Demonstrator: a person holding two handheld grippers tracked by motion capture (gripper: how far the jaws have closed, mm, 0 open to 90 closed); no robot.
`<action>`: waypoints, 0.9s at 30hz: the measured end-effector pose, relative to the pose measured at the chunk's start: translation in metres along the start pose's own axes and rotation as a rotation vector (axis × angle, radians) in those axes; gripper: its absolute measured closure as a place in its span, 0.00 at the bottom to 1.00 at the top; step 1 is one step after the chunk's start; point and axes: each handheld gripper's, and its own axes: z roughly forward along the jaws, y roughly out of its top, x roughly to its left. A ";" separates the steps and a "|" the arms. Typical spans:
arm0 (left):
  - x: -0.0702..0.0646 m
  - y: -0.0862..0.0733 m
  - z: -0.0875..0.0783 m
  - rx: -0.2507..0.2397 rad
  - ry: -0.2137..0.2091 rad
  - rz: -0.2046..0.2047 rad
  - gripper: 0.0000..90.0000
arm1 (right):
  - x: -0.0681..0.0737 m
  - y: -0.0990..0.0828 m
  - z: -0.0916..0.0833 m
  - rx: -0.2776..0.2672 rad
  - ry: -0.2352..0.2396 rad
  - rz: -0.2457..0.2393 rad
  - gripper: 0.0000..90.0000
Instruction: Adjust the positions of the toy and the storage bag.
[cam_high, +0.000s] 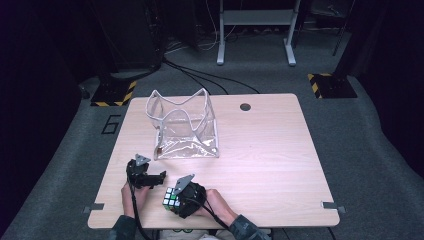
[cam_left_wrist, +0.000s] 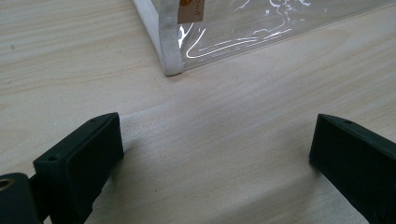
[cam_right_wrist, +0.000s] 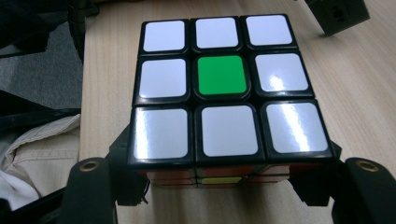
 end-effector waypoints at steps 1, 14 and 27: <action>0.000 0.000 0.000 0.000 0.000 0.000 0.03 | 0.000 0.000 0.000 -0.002 -0.001 -0.004 0.37; 0.000 0.000 0.000 0.001 0.000 -0.001 0.03 | 0.000 -0.001 -0.007 -0.020 -0.020 -0.004 0.37; 0.000 0.000 0.000 -0.001 -0.001 -0.001 0.03 | -0.012 -0.010 -0.027 -0.036 -0.082 0.042 0.37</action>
